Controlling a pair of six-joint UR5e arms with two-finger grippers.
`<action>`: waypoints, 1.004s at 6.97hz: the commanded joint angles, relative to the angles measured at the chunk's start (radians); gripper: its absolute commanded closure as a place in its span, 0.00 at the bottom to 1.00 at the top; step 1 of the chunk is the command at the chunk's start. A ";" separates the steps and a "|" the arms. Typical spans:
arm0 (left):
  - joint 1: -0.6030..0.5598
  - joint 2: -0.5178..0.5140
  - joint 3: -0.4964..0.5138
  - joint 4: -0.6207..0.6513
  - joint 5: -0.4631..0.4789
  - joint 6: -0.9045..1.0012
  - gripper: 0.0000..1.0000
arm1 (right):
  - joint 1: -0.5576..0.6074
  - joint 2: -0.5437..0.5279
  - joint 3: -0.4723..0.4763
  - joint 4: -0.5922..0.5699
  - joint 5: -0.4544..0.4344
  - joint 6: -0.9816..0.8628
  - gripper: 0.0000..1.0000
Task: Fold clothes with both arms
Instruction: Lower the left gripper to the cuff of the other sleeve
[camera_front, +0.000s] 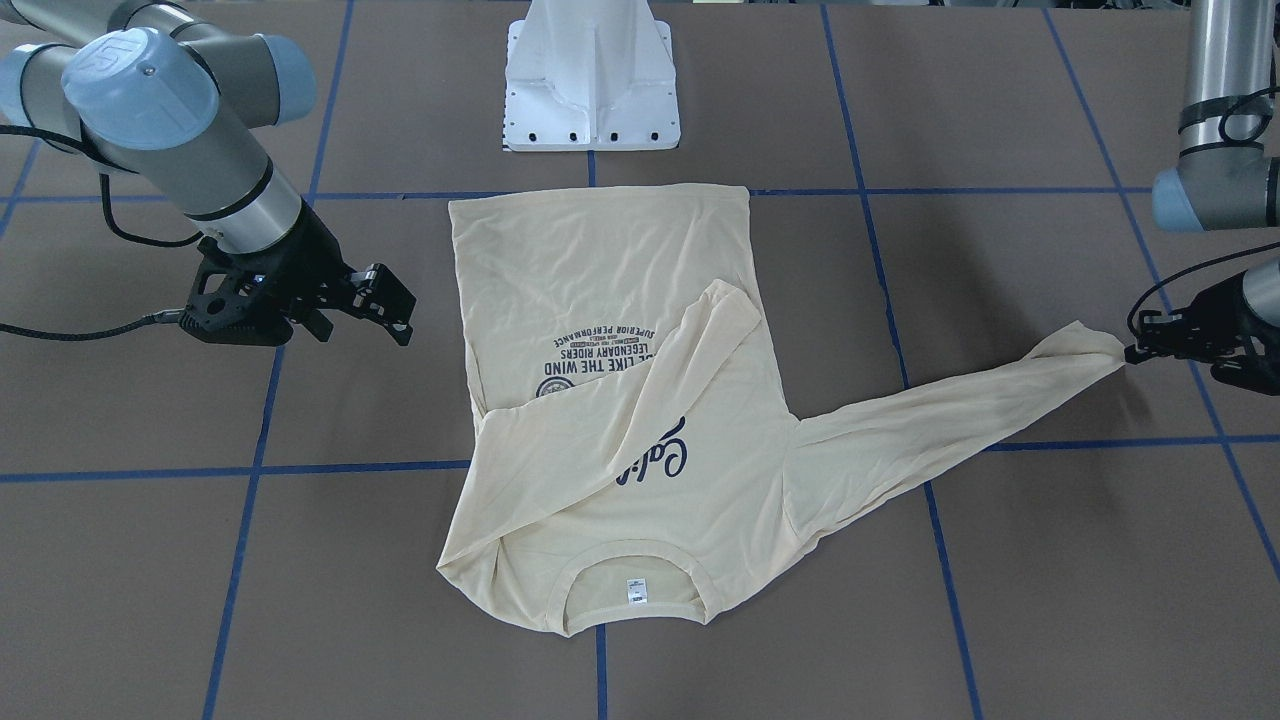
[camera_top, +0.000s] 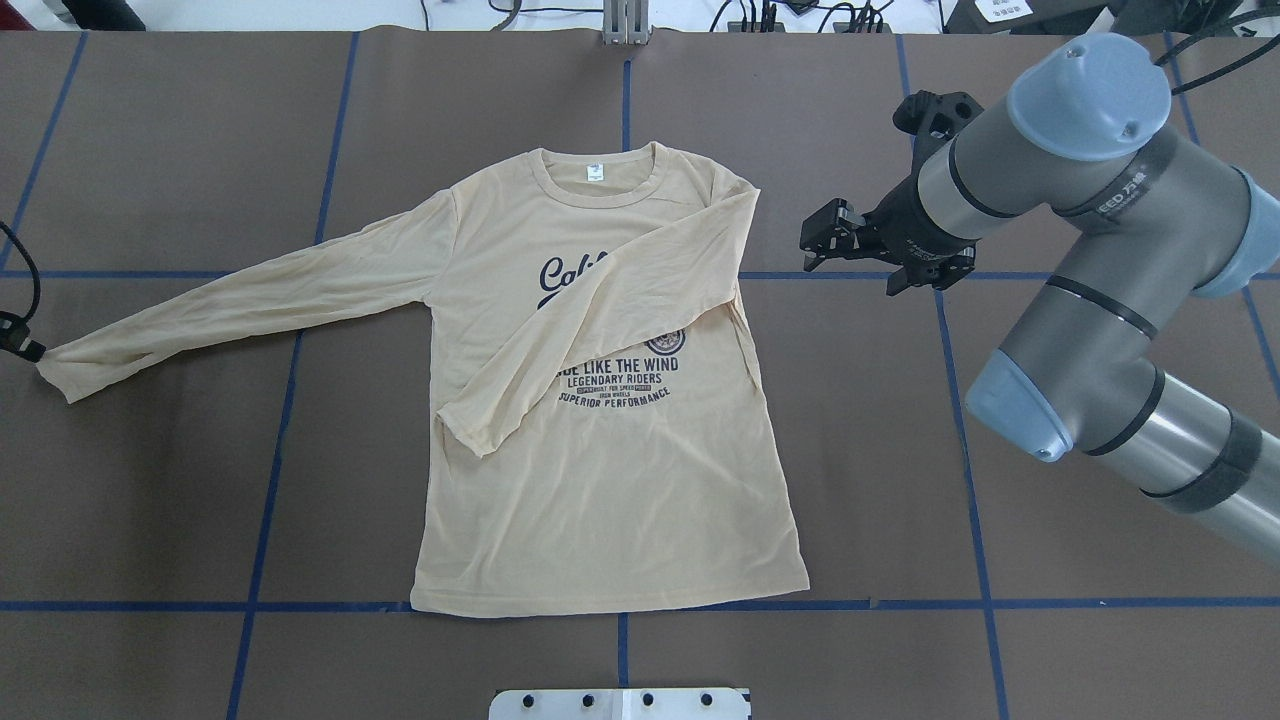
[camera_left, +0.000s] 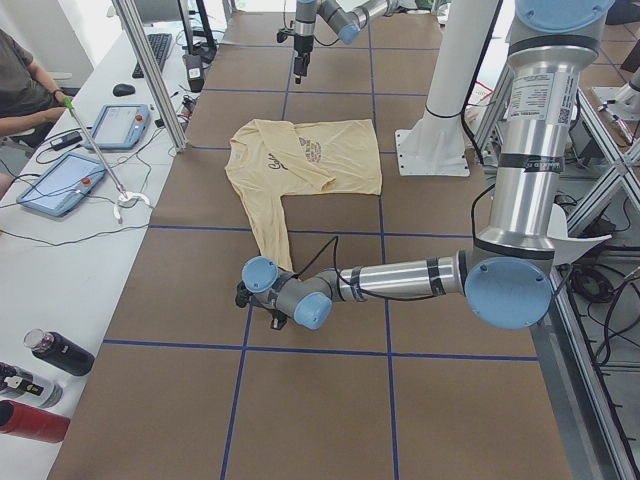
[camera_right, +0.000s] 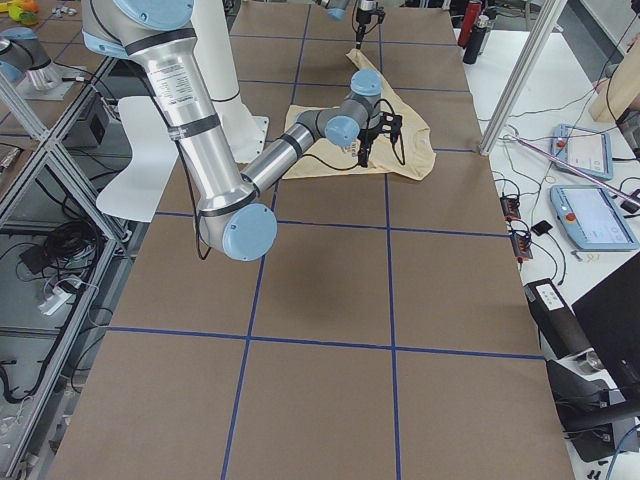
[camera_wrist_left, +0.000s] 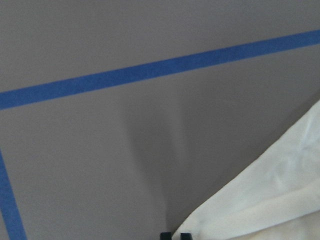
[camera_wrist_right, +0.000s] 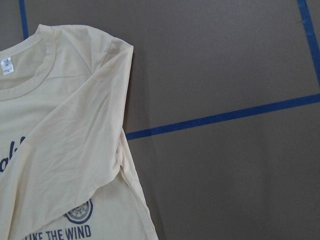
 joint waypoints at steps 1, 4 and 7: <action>0.000 0.001 -0.010 0.000 -0.008 0.000 0.79 | 0.000 0.000 0.007 0.000 0.002 0.002 0.01; 0.000 0.001 0.000 0.000 -0.020 0.000 0.67 | -0.002 0.000 0.003 0.000 0.000 0.005 0.01; 0.000 0.001 0.006 0.000 -0.034 0.000 0.67 | -0.003 0.000 0.003 0.000 0.000 0.005 0.01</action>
